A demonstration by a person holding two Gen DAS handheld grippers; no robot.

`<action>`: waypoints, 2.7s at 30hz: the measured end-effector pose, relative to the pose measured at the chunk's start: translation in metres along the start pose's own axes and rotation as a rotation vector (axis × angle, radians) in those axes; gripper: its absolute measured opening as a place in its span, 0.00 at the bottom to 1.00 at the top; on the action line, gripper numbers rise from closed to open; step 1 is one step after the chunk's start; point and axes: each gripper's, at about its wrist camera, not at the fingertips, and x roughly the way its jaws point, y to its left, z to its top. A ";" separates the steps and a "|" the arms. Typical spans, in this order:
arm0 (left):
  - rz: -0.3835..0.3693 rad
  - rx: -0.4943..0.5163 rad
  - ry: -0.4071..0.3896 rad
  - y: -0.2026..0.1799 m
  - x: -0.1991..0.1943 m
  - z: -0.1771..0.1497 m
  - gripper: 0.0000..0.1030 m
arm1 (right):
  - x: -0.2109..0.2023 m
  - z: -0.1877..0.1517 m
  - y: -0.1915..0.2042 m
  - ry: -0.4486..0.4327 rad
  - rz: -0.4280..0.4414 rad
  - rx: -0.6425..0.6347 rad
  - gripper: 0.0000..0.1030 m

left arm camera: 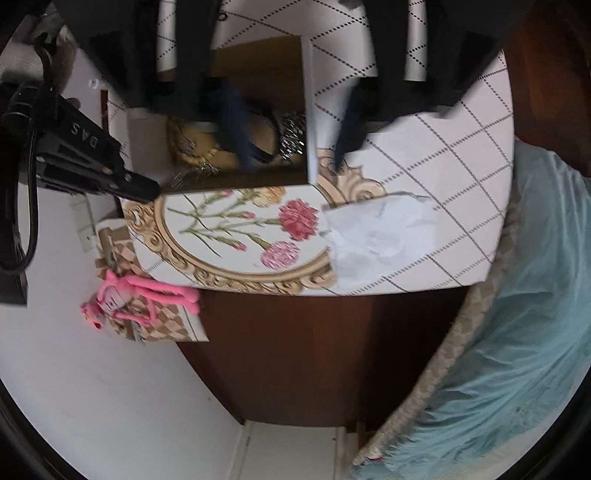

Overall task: Organize jewelry
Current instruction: 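Carry the chain bracelet with the left gripper into the box while the right gripper drops its piece in, then withdraw both grippers toward the gold earring and black ring on the table, then grasp the gold earring with the right gripper while the left gripper grasps the black ring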

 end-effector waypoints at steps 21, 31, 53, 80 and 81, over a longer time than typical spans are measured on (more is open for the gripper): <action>0.184 -0.023 -0.068 0.005 -0.003 -0.062 1.00 | -0.022 -0.091 -0.006 -0.067 -0.248 0.048 0.97; 0.186 -0.031 -0.121 -0.003 -0.029 -0.077 1.00 | -0.039 -0.111 -0.002 -0.119 -0.273 0.072 0.97; 0.152 -0.038 -0.290 -0.023 -0.129 -0.112 1.00 | -0.160 -0.154 0.016 -0.347 -0.288 0.085 0.98; 0.272 -0.058 0.094 0.030 0.029 -0.184 1.00 | 0.027 -0.204 0.039 -0.035 -0.137 0.042 0.29; 0.269 -0.056 0.092 0.029 0.028 -0.185 1.00 | 0.027 -0.204 0.041 -0.049 -0.159 0.027 0.23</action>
